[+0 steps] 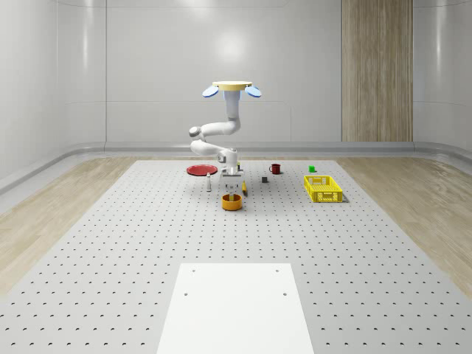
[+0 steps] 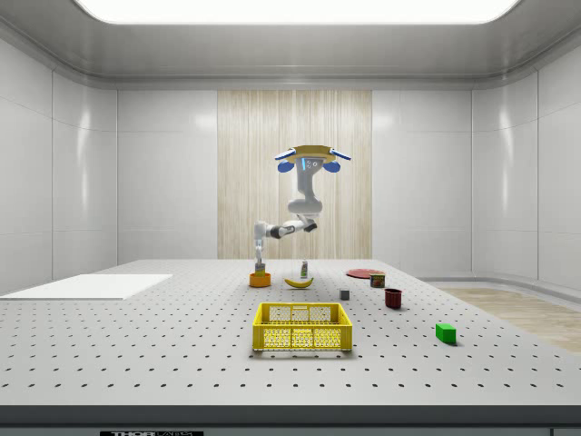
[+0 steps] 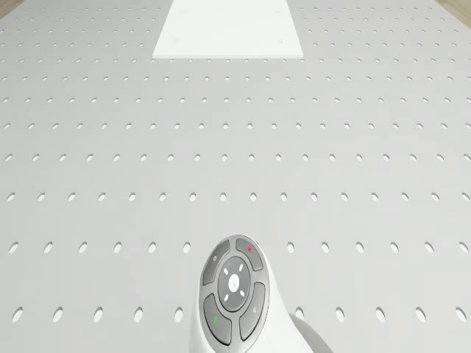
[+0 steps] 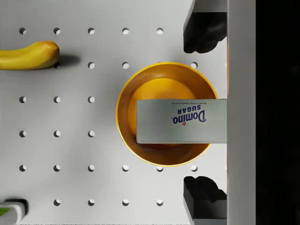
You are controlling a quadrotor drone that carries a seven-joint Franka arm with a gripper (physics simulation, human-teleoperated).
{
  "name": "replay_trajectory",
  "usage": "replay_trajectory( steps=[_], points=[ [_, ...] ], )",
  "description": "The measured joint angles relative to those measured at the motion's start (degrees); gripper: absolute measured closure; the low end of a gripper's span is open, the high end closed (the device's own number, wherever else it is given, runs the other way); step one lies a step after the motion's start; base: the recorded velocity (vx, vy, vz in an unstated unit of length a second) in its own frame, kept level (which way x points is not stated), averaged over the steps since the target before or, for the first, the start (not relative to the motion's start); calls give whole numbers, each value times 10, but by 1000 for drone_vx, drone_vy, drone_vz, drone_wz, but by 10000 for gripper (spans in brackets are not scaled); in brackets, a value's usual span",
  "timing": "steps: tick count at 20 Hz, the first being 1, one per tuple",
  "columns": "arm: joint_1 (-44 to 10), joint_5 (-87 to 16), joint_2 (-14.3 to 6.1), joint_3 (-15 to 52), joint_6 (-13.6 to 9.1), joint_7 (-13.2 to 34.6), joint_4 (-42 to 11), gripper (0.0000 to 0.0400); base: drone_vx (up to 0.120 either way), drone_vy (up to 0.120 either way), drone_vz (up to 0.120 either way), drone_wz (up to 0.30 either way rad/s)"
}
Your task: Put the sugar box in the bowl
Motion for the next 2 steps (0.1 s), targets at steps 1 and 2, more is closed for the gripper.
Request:
replay_trajectory(
  steps=[1,2],
  points=[
    [1,2,0,2,-2,0,-1,7,0,0,0,0],
    [1,3,0,3,-3,0,-2,6,0,0,0,0]
  ],
)
